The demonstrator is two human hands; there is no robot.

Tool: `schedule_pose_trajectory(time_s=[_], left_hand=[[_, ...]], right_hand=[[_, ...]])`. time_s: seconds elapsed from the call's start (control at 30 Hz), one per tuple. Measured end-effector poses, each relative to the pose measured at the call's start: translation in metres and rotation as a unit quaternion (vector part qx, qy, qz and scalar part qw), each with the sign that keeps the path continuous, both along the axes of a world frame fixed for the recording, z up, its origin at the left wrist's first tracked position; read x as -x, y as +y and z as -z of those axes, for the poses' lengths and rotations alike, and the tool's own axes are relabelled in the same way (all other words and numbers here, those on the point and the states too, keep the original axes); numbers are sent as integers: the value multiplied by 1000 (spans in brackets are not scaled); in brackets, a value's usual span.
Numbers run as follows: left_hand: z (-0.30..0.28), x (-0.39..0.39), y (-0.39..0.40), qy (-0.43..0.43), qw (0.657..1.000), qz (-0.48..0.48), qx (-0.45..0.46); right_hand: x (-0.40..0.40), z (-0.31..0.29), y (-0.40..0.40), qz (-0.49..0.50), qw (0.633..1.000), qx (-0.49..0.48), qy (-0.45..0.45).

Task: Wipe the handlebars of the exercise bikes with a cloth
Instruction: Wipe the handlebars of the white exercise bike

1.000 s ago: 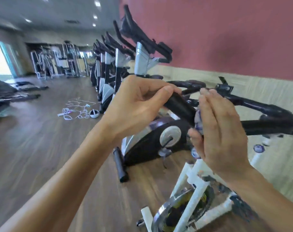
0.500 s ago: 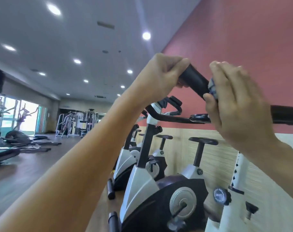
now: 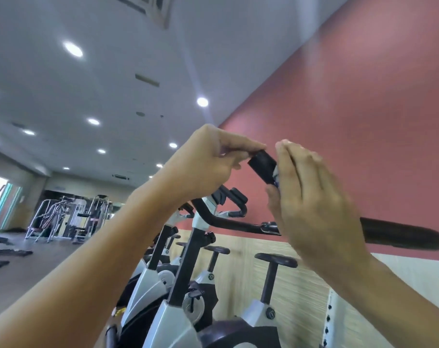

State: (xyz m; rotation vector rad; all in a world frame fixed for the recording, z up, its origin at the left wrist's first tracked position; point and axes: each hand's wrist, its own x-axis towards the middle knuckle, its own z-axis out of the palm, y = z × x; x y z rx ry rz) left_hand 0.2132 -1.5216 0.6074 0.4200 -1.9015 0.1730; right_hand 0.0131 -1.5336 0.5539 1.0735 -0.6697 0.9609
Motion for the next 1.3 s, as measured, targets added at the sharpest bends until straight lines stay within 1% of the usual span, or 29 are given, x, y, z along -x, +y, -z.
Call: schedule_pose_trajectory(time_s=[0.07,0.17,0.23,0.3,0.4,0.47,0.53,0.7,0.83,0.93,1.0,1.03,1.1,1.13,1.17,1.23,1.27,1.3], left_hand=[[-2,0,-2,10,999,47,-17],[-3,1,-10,39,993,97,-46],[-2,0,-14,41,991,110,-61],[-1,-1,-17,40,992,108,-58],[2,0,-20,53,991,118,-46],[4,3,-21,74,986,139,-51],[7,6,-20,93,983,150,-57],[8,6,-12,110,988,100,-53],[9,8,-4,103,990,85,-50],[10,11,4,101,990,84,-49],[11,14,6,111,993,40,-23],[11,18,6,115,993,3,7],[15,29,10,98,988,-57,102],[19,36,11,62,982,-85,157],[23,43,10,11,970,-126,206],[31,56,7,-89,928,-230,278],[34,62,5,-124,906,-275,297],[37,68,3,-145,891,-306,302]], right_hand=[[-19,-15,-2,5,1000,6,-2],[-11,-11,0,20,1000,-10,14],[4,6,3,29,999,-8,22],[8,13,5,41,999,8,11],[-17,-5,-2,38,999,28,-18],[-31,-17,-4,27,999,30,-18],[-26,-14,-4,23,1000,15,-12],[12,23,3,30,999,12,-12],[-16,2,-4,32,998,41,-23],[-28,-11,-6,10,999,47,-25],[-12,1,-6,-16,999,27,-18],[2,11,-4,-30,999,20,-7],[34,25,0,-38,999,16,26],[52,29,0,-29,999,14,41],[72,32,-2,-17,998,16,53],[113,32,-6,-7,998,23,52],[128,32,-7,-17,999,22,39],[136,32,-8,-36,999,24,23]])
